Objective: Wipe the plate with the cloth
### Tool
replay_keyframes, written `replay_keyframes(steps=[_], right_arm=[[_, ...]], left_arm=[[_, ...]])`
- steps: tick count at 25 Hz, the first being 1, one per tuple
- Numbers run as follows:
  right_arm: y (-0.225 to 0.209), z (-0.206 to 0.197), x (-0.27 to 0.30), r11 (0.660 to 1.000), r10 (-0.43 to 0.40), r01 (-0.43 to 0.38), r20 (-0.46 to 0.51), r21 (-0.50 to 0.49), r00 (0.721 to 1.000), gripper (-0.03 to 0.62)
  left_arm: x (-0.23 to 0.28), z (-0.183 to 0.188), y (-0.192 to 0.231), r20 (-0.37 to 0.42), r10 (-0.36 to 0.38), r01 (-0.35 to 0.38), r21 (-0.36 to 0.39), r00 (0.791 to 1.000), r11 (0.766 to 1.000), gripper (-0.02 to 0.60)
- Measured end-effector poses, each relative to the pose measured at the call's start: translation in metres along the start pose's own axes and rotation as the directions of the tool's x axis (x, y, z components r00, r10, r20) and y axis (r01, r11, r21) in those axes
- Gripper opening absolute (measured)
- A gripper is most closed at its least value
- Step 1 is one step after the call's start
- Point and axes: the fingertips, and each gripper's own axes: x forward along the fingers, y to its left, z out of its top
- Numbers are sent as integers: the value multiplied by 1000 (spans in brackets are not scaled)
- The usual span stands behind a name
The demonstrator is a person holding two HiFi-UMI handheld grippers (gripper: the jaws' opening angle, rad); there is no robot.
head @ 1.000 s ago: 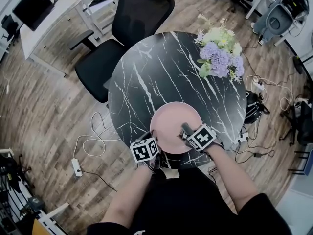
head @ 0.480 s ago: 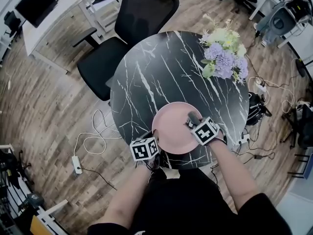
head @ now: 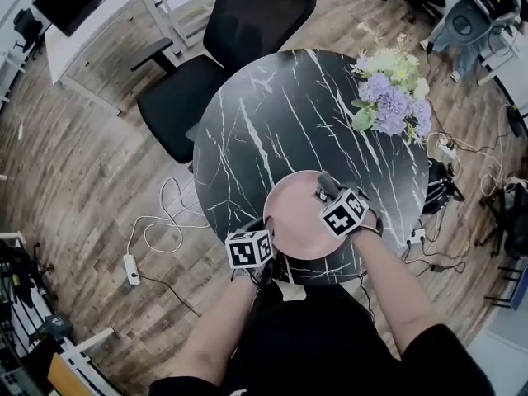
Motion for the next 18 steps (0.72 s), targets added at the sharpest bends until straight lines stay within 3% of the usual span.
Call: replay_keyframes(steps=[9,18], right_arm=[[6,36,10,989,-50,54,38,-134,998,107],[38,73,15,978,7,13,96,-207,995,106]], left_arm=[[2,-1,-1,-9,-3,3,10,1000,1000,41],[2,-1,0,-3,3,-3,7,1000,1000,41]])
